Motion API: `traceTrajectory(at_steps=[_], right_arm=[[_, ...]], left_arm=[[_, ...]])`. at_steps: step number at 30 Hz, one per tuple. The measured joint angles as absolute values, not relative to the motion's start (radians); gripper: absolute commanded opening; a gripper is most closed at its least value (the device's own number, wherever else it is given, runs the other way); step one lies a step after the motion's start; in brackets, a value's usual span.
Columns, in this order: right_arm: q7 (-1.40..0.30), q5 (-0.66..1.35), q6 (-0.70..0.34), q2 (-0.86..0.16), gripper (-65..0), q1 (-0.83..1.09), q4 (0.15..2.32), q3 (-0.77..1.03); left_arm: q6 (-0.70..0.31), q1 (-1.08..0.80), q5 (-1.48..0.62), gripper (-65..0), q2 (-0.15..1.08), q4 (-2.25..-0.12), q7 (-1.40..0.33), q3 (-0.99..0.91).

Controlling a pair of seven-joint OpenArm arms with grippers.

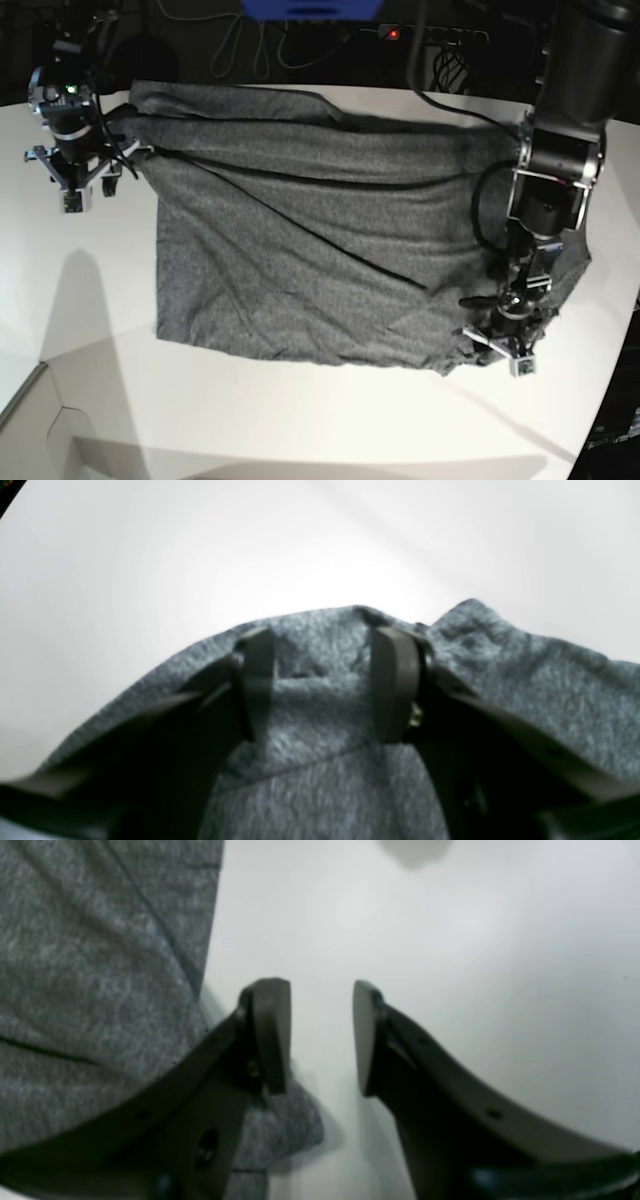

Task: Layout the t-shirt on the table in an organized manner, then fold the t-shirt properly
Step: 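Release the shirt and move the left gripper to grasp the hem corner, then grasp the opposite hem corner with the right gripper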

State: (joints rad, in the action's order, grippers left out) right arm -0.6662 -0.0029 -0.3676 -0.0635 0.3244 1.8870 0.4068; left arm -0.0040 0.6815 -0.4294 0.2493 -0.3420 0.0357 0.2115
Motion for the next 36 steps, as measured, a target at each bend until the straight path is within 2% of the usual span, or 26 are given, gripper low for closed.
traceTrajectory(at_steps=[2,4,9,16,18,21,24,29,33,36], right_arm=[[-0.67,-0.002,-0.368,-0.067,-43.2,0.333,1.887,0.407],[-0.67,-0.006,-0.368,-0.068,-43.2,0.329,1.887,0.408],[-0.675,-0.01,-0.37,-0.098,-43.1,0.297,1.887,0.404],[-0.67,-0.011,-0.397,-0.125,-43.0,0.165,1.883,0.367],[-0.67,-0.006,-0.454,-0.13,-41.0,0.1,1.847,0.334],[-0.672,-0.009,-0.472,-0.137,-38.1,-0.023,1.737,0.271],[-0.659,0.004,-0.476,-0.133,-37.2,-0.196,1.547,0.242],[-0.613,-0.016,-0.465,-0.144,-37.2,-0.493,1.047,0.244],[-0.384,-0.009,-0.456,-0.155,-37.2,-0.644,0.661,0.241],[-0.242,-0.013,-0.419,-0.173,-37.2,-0.681,0.485,0.24]], left_arm=[[-0.005,0.651,-0.429,-36.3,0.249,-0.342,0.028,0.214],[-0.008,0.629,-0.433,-42.2,0.249,-0.341,0.062,0.214],[-0.011,0.619,-0.432,-65.0,0.251,-0.344,0.062,0.212],[-0.012,0.533,-0.469,-64.8,0.275,-0.464,0.064,0.206],[-0.015,0.483,-0.516,-64.8,0.3,-0.529,0.073,0.206],[-0.014,0.445,-0.545,-64.8,0.32,-0.575,0.072,0.207],[-0.002,0.448,-0.541,-64.8,0.319,-0.595,0.019,0.205],[-0.014,0.447,-0.545,-64.8,0.331,-0.596,0.001,0.205],[-0.011,0.446,-0.544,-64.8,0.329,-0.597,0.001,0.205],[-0.012,0.447,-0.544,-64.8,0.33,-0.597,0.001,0.205]])
